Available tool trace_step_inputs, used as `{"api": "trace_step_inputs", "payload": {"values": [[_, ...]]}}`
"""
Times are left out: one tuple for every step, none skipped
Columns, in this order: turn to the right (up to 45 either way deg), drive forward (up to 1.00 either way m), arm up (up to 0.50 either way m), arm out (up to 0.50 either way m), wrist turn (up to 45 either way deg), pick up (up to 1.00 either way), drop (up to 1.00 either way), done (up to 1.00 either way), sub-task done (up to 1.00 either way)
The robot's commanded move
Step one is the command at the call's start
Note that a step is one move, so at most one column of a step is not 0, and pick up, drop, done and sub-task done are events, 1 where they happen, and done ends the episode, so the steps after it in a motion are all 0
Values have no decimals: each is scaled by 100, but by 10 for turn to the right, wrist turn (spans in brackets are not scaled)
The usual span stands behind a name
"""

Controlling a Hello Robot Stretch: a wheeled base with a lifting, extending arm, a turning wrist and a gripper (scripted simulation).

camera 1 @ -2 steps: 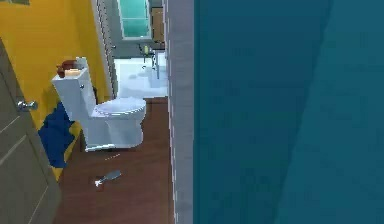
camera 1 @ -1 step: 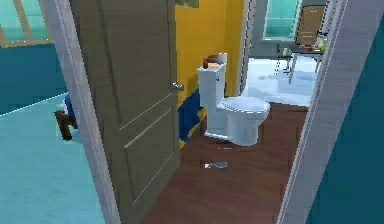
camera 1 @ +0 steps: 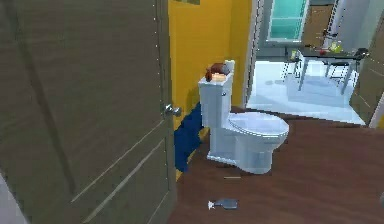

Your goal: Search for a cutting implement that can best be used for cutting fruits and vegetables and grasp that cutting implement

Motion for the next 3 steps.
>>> {"api": "trace_step_inputs", "payload": {"values": [[330,0,0,0,0,0,0,0,0],[0,90,0,0,0,0,0,0,0],[120,0,0,0,0,0,0,0,0]]}}
